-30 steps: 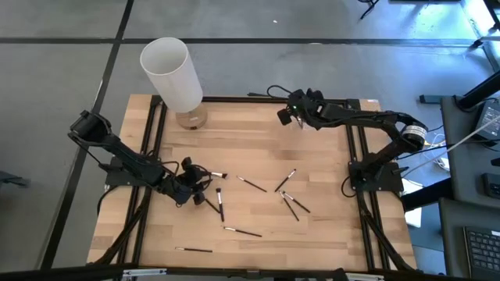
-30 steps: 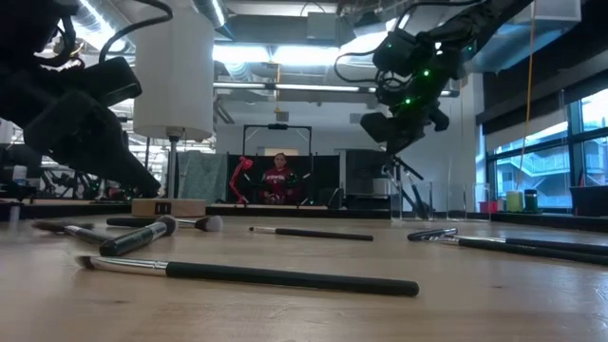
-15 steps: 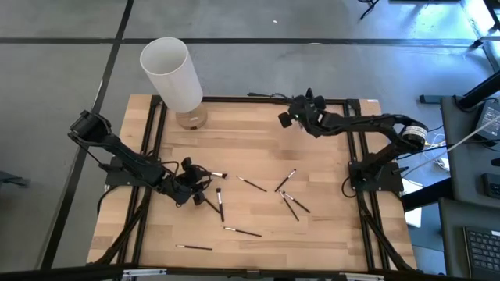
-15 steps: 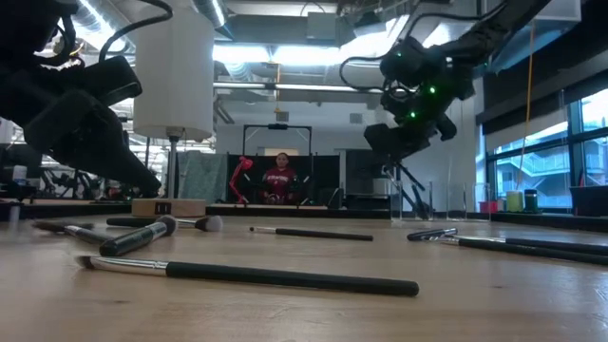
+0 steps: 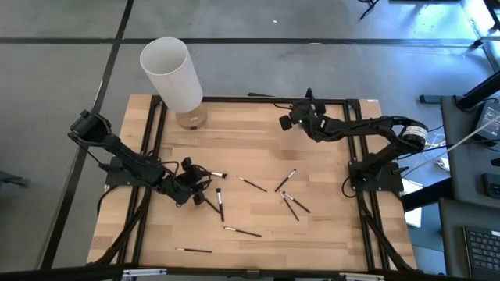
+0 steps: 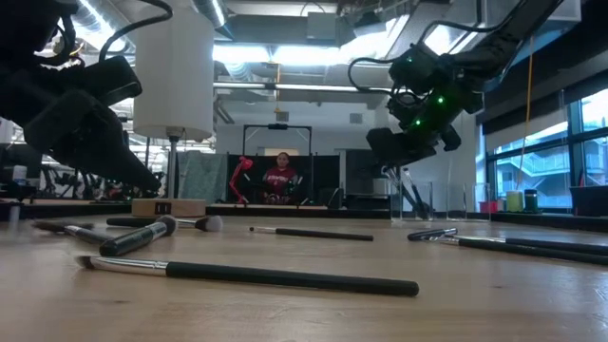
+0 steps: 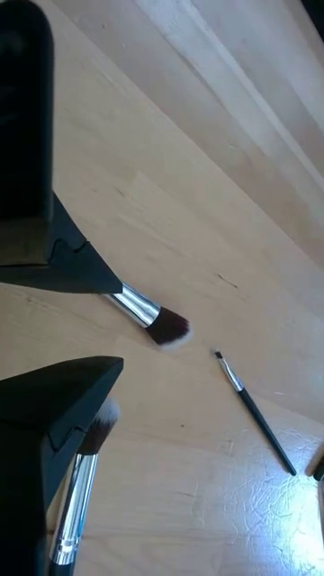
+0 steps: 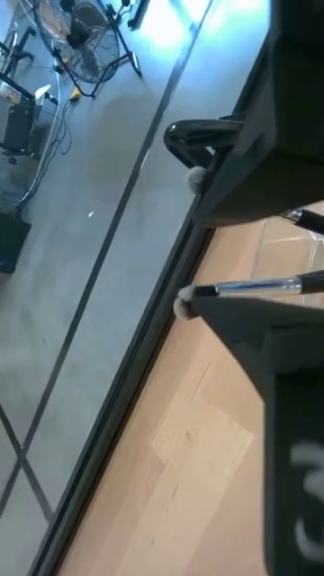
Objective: Put items in baskets/containers
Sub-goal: Put the highlighter brush into the left side of the transparent organizer
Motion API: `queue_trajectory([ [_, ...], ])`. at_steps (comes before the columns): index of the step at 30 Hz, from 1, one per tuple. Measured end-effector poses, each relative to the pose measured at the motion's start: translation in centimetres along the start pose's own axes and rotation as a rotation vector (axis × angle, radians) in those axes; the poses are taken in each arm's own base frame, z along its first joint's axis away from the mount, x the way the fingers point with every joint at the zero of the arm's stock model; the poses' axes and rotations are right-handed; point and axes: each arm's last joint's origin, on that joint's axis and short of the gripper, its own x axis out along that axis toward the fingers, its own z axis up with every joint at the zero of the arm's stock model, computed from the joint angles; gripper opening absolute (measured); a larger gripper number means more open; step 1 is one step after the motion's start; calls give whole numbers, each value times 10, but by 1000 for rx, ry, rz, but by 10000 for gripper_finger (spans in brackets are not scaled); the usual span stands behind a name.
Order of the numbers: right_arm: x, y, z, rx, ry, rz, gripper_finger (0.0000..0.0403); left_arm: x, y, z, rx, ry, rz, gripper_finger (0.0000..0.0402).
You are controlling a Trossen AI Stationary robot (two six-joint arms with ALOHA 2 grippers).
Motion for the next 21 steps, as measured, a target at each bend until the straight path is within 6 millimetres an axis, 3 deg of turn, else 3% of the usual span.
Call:
queue_trajectory([
  [7,-8,8,4,37,-39,49,186,0,0,0,-12,1,-1,118],
  [14,-48,29,45,76,-126,356,188,0,0,0,-8,-12,14,118],
  [18,-64,43,63,103,-35,537,188,0,1,2,-12,-55,58,118],
  [21,-70,59,54,80,55,571,188,0,1,4,-20,-84,80,118],
])
